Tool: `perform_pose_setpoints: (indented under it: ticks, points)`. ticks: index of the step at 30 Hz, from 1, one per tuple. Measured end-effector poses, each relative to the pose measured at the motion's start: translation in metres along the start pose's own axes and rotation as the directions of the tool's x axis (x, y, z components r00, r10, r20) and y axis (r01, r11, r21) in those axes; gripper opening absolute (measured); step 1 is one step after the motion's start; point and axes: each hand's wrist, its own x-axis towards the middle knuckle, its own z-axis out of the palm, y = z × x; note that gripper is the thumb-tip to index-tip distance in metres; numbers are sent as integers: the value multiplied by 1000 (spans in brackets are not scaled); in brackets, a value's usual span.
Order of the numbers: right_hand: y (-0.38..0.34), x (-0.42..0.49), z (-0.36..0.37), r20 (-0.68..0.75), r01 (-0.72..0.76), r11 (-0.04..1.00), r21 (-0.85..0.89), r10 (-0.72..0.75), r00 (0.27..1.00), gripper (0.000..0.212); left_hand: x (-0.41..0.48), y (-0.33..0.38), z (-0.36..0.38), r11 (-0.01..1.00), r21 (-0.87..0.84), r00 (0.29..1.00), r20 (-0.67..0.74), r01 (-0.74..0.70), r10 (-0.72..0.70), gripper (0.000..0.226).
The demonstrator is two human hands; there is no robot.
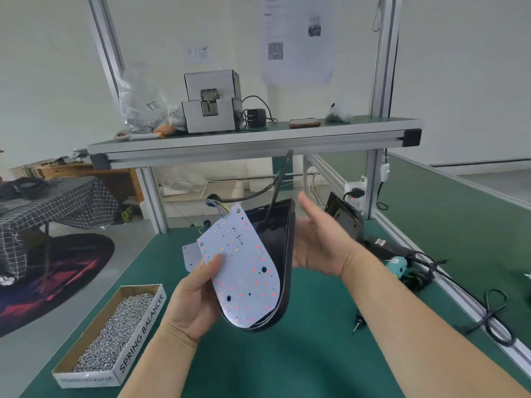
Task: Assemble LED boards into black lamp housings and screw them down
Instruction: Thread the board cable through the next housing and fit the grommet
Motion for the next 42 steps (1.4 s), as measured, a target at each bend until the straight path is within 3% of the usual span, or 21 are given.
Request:
perform_pose_setpoints:
  ticks: [3,5,6,7,8,9,10,11,13,15,18,21,23,24,27,29,31,35,37,40,42]
  points:
    - [19,5,0,-84,7,999,-41,-10,996,80,-6,5,6,999,28,1000,17,-20,20,32]
    - [20,2,2,-274,-24,927,-375,-87,958,83,-9,8,5,999,24,999,21,-36,35,33]
    - [20,-1,-1,-360,-120,769,-628,-150,921,80,-10,10,4,999,12,999,20,-42,42,34]
    - [22,-4,-9,-392,-257,474,-842,-212,895,68,-11,13,0,999,-8,999,15,-46,47,35]
    - [26,-7,-20,-377,-365,96,-926,-234,896,58,-12,16,-4,998,-30,999,13,-49,49,36]
    - [31,-10,-31,-376,-427,-214,-879,-242,895,52,-12,19,-8,998,-45,999,11,-51,52,37]
    - [37,-14,-42,-404,-478,-390,-787,-259,877,51,-13,22,-11,997,-51,998,8,-57,57,37]
    - [42,-15,-53,-447,-530,-472,-705,-284,848,51,-14,25,-15,997,-49,998,7,-65,65,37]
    - [53,-16,-71,-509,-596,-521,-611,-319,800,52,-15,29,-20,996,-42,997,7,-76,76,36]
    - [62,-15,-81,-548,-580,-498,-645,-229,805,47,-16,30,-23,997,-7,997,11,-79,79,36]
    - [61,-15,-76,-549,-553,-237,-799,-88,831,29,-17,26,-23,988,144,999,-7,-49,51,34]
    - [25,-7,-49,-403,-409,71,-910,-391,828,28,-18,22,-25,967,257,1000,-27,1,6,33]
    - [-10,0,-13,-306,-139,304,-942,-615,727,35,-19,22,-22,944,331,1000,0,10,-11,31]
    - [-29,2,7,-224,29,348,-937,-661,716,42,-19,22,-20,928,373,1000,24,5,-15,29]
    - [-78,9,61,102,256,222,-941,-535,839,65,-21,22,-4,868,496,989,136,-14,-62,30]
    - [-99,16,87,191,216,64,-974,-277,942,66,-22,21,3,845,535,977,193,-24,-94,37]
    - [-109,19,99,193,183,-81,-980,-136,972,52,-23,23,7,843,537,975,200,-30,-93,39]
    - [-103,13,95,172,117,-204,-972,-279,945,30,-28,23,-1,881,473,987,150,-17,-61,36]
    - [-90,7,88,143,93,-145,-985,-390,910,24,-30,18,-8,918,396,996,84,-21,-13,28]
    - [-61,-2,81,60,176,192,-966,-494,867,8,-30,6,-15,964,258,997,-38,-58,71,27]
    - [-42,-4,78,-11,185,355,-916,-484,875,6,-30,0,-15,978,186,991,-82,-91,108,27]
